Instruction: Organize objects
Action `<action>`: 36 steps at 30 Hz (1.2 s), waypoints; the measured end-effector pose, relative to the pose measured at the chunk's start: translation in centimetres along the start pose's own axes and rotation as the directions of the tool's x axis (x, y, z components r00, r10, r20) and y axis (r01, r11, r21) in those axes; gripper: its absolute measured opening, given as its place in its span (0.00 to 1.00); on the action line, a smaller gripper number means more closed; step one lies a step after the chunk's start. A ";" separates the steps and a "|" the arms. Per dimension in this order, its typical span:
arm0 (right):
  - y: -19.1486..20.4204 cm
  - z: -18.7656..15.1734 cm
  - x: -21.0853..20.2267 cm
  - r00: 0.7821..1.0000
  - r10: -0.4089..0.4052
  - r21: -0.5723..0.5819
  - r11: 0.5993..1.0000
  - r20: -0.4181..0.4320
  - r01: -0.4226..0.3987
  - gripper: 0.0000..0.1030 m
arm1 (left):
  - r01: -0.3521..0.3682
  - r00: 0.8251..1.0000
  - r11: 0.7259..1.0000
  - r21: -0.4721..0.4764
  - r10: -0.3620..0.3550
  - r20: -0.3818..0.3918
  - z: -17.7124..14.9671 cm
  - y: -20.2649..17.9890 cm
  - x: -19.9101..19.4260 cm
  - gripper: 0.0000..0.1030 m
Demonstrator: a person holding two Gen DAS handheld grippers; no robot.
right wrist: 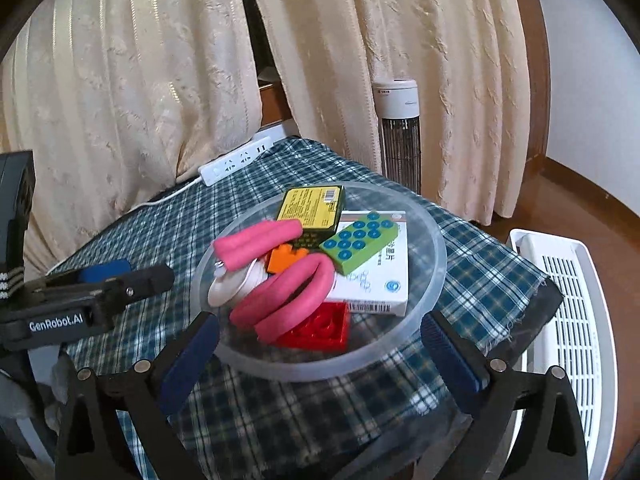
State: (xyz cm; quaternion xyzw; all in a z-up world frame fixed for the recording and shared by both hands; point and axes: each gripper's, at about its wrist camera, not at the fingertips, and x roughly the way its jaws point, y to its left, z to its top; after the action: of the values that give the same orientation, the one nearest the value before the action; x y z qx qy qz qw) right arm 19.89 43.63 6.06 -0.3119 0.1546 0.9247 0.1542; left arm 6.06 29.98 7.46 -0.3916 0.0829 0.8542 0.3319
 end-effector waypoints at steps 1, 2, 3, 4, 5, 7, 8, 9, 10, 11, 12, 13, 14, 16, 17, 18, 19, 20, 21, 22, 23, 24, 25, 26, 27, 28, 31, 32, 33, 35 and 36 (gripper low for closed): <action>0.1 -0.1 -0.1 1.000 -0.005 -0.003 1.000 0.001 0.005 0.99 | -0.004 1.000 1.000 -0.003 0.004 0.001 -0.1 0.0 -0.1 0.86; 0.2 -0.2 -0.3 1.000 -0.012 -0.007 1.000 0.002 0.012 0.99 | -0.009 1.000 1.000 -0.006 0.010 0.003 -0.2 0.0 -0.3 0.86; 0.4 -0.3 -0.4 1.000 -0.017 -0.009 1.000 0.003 0.017 0.99 | -0.009 1.000 1.000 -0.005 0.009 0.007 -0.3 0.0 -0.4 0.86; 0.5 -0.4 -0.5 1.000 -0.024 -0.011 1.000 0.004 0.024 0.99 | -0.008 1.000 1.000 -0.003 0.008 0.012 -0.4 -0.1 -0.5 0.86; 0.5 -0.5 -0.6 1.000 -0.030 -0.013 0.999 0.005 0.030 0.99 | -0.009 1.000 1.000 -0.001 0.009 0.019 -0.6 -0.1 -0.7 0.86; 0.7 -0.7 -0.7 0.999 -0.042 -0.018 0.999 0.007 0.042 0.99 | -0.014 1.000 1.000 0.006 0.014 0.027 -0.8 -0.3 -0.9 0.86; 0.8 -0.8 -0.8 0.999 -0.046 -0.020 0.999 0.008 0.046 0.99 | -0.017 0.999 1.000 0.010 0.017 0.029 -0.9 -0.4 -1.1 0.86; 0.9 -0.8 -0.9 0.999 -0.047 -0.021 0.999 0.009 0.047 0.99 | -0.025 0.999 1.000 0.015 0.024 0.030 -1.1 -0.5 -1.2 0.86; 1.0 -0.8 -1.0 0.999 -0.048 -0.022 0.999 0.011 0.048 0.99 | -0.043 0.999 0.999 0.023 0.042 0.032 -1.2 -0.6 -1.2 0.86; 1.1 -0.9 -1.1 0.998 -0.052 -0.023 0.998 0.016 0.053 0.99 | -0.060 0.998 0.998 0.029 0.059 0.034 -1.3 -0.7 -1.3 0.86; 1.1 -0.9 -1.1 0.998 -0.055 -0.023 0.998 0.020 0.056 0.99 | -0.089 0.995 0.995 0.039 0.088 0.037 -1.4 -0.8 -1.3 0.86; 1.2 -0.9 -1.2 0.998 -0.058 -0.024 0.998 0.024 0.059 0.99 | -0.114 0.993 0.992 0.047 0.112 0.039 -1.5 -1.0 -1.3 0.86; 1.2 -0.9 -1.3 0.998 -0.058 -0.023 0.998 0.027 0.059 0.99 | -0.138 0.990 0.989 0.058 0.136 0.041 -1.6 -1.1 -1.4 0.86; 1.2 -0.9 -1.4 0.998 -0.055 -0.019 0.998 0.028 0.055 0.99 | -0.144 0.989 0.987 0.063 0.142 0.045 -1.8 -1.2 -1.5 0.86; 1.2 -0.9 -1.5 0.998 -0.056 -0.018 0.998 0.032 0.056 0.99 | -0.141 0.989 0.988 0.062 0.139 0.045 -1.9 -1.2 -1.5 0.86; 1.2 -0.9 -1.6 0.998 -0.057 -0.019 0.998 0.035 0.058 0.99 | -0.138 0.990 0.989 0.061 0.136 0.044 -2.0 -1.1 -1.6 0.86; 1.2 -0.9 -1.6 0.998 -0.057 -0.019 0.998 0.036 0.058 0.99 | -0.138 0.990 0.988 0.062 0.136 0.044 -2.1 -1.1 -1.6 0.86; 1.2 -0.9 -1.6 0.998 -0.056 -0.020 0.998 0.037 0.057 0.99 | -0.145 0.989 0.987 0.063 0.142 0.044 -2.2 -1.2 -1.5 0.86; 1.3 -1.0 -1.7 0.998 -0.056 -0.022 0.998 0.037 0.057 0.99 | -0.156 0.987 0.986 0.064 0.153 0.042 -2.2 -1.2 -1.5 0.86; 1.3 -1.0 -1.6 0.998 -0.056 -0.023 0.998 0.036 0.057 0.99 | -0.173 0.985 0.983 0.064 0.171 0.037 -2.2 -1.3 -1.4 0.86; 1.3 -1.1 -1.6 0.998 -0.055 -0.024 0.998 0.033 0.056 0.99 | -0.198 0.980 0.978 0.066 0.196 0.030 -2.2 -1.3 -1.3 0.86; 1.3 -1.1 -1.5 0.998 -0.056 -0.024 0.998 0.030 0.057 0.99 | -0.209 0.978 0.976 0.068 0.207 0.028 -2.3 -1.4 -1.2 0.86; 1.3 -1.1 -1.4 0.998 -0.059 -0.023 0.998 0.028 0.060 0.99 | -0.217 0.976 0.974 0.072 0.215 0.028 -2.3 -1.4 -1.2 0.86; 1.3 -1.1 -1.3 0.997 -0.066 -0.025 0.997 0.028 0.067 0.99 | -0.215 0.976 0.974 0.074 0.214 0.029 -2.3 -1.5 -1.2 0.86; 1.3 -1.2 -1.3 0.997 -0.070 -0.027 0.997 0.029 0.071 0.99 | -0.205 0.979 0.976 0.074 0.204 0.028 -2.4 -1.5 -1.3 0.86; 1.4 -1.2 -1.2 0.997 -0.074 -0.029 0.997 0.030 0.075 0.99 | -0.192 0.981 0.978 0.074 0.191 0.025 -2.4 -1.5 -1.3 0.86; 1.3 -1.2 -1.1 0.996 -0.084 -0.031 0.996 0.030 0.085 0.99 | -0.175 0.984 0.981 0.077 0.175 0.018 -2.4 -1.7 -1.2 0.86; 1.2 -1.2 -1.1 0.996 -0.089 -0.032 0.995 0.032 0.090 0.99 | -0.171 0.985 0.982 0.077 0.171 0.018 -2.4 -1.7 -1.2 0.86; 1.2 -1.2 -1.1 0.995 -0.092 -0.032 0.995 0.033 0.093 0.99 | -0.167 0.986 0.983 0.077 0.167 0.018 -2.4 -1.8 -1.2 0.86; 1.0 -1.2 -1.1 0.994 -0.099 -0.030 0.995 0.035 0.100 0.99 | -0.158 0.987 0.985 0.076 0.157 0.016 -2.4 -1.8 -1.2 0.86; 0.9 -1.2 -1.0 0.994 -0.100 -0.027 0.994 0.034 0.101 0.99 | -0.152 0.988 0.985 0.076 0.152 0.014 -2.4 -1.9 -1.2 0.86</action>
State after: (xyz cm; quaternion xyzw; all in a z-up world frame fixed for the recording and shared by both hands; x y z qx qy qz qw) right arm 20.95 42.16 6.00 -0.3063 0.1226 0.9229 0.1987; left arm 9.30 29.82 6.93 -0.3674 0.1438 0.8749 0.2810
